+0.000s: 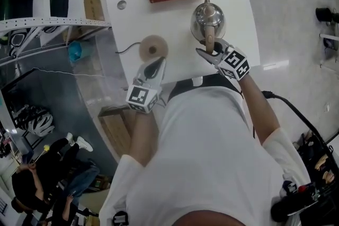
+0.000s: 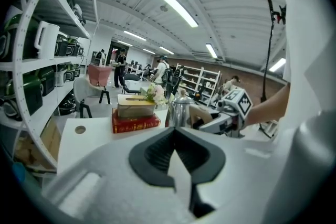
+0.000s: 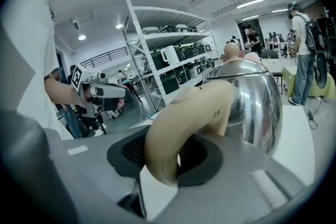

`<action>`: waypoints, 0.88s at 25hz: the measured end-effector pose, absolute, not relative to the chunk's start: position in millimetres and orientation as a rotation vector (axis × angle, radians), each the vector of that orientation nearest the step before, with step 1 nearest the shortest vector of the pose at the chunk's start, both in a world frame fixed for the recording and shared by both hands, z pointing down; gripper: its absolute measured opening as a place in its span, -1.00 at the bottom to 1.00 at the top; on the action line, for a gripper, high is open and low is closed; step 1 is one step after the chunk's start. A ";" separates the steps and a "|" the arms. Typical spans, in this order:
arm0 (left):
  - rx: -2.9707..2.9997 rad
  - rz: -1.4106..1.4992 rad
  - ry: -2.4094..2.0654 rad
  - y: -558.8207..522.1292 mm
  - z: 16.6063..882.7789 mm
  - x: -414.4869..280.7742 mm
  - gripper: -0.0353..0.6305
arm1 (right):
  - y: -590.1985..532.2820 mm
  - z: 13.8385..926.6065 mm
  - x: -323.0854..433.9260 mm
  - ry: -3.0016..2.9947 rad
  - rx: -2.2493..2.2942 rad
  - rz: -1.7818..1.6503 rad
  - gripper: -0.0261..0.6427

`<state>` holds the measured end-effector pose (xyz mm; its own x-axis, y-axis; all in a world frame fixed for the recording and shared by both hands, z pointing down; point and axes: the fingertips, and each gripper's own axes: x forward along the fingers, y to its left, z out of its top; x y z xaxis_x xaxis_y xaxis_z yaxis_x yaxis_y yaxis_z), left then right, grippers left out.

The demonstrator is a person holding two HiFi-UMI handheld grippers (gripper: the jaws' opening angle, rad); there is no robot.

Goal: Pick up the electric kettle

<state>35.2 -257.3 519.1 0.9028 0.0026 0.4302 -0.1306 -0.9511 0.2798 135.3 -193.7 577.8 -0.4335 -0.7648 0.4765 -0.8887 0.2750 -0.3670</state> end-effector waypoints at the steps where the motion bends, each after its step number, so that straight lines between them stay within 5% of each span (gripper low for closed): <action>1: 2.762 0.626 -0.099 -256.0 519.6 39.7 -0.89 | -192.6 580.1 140.7 -2.336 1.544 0.890 -0.55; 22: 2.723 0.684 -0.171 -251.6 535.9 100.7 -0.89 | -188.7 618.4 218.4 -2.338 1.553 0.949 -0.55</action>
<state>100.7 -251.6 535.9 0.8777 -0.0357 0.4780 -0.1929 -0.9392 0.2841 218.4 -188.7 618.4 -0.4392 -0.7637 0.4732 -0.8774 0.2514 -0.4085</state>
